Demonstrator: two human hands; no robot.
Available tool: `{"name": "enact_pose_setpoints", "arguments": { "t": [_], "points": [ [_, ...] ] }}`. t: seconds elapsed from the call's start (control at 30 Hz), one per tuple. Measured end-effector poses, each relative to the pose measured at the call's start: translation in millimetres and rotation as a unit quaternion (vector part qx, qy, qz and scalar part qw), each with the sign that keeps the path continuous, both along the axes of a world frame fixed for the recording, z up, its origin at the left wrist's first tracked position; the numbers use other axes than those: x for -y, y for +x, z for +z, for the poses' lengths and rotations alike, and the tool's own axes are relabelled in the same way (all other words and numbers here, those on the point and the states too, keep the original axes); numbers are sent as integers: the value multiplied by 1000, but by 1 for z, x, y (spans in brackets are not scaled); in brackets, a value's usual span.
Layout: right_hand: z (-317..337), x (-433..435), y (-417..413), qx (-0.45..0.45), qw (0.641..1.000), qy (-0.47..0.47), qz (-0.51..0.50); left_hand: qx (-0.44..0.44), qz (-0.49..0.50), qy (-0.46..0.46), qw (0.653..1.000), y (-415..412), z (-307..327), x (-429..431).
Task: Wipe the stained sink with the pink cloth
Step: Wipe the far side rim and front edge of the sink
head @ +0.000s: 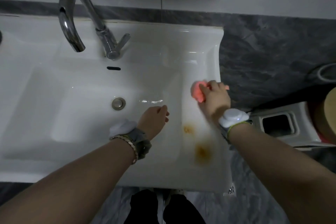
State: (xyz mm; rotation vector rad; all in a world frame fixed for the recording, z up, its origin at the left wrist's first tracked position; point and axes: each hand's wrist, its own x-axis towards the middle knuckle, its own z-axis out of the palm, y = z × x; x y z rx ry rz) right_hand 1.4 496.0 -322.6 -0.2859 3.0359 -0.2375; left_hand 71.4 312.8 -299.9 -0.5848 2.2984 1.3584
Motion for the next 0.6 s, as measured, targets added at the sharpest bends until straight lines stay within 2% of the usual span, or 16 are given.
{"name": "enact_pose_setpoints", "arguments": {
  "t": [0.1, 0.2, 0.27, 0.33, 0.47, 0.53, 0.6],
  "points": [
    [-10, 2, 42, 51, 993, 9, 106, -25, -27, -70, 997, 2, -10, 12],
    [-8, -20, 87, 6, 978, -35, 205, -34, -68, -130, 989, 9, -21, 30],
    [-8, -28, 81, 4, 971, -38, 234, -31, -79, -164, 983, 14, -30, 44],
    [-10, -19, 52, 27, 981, -32, 190, -19, -98, -201, 974, 22, -38, 56],
    [-22, 18, -8, 18, 999, -48, 16, 2, -152, -268, 952, 51, -47, 79],
    [-24, 26, -1, 20, 998, -57, 25, 18, -172, -289, 942, 66, -48, 90],
    [-24, 22, 37, 72, 990, -76, 91, 31, -188, -302, 934, 79, -47, 98]
  ]
}}
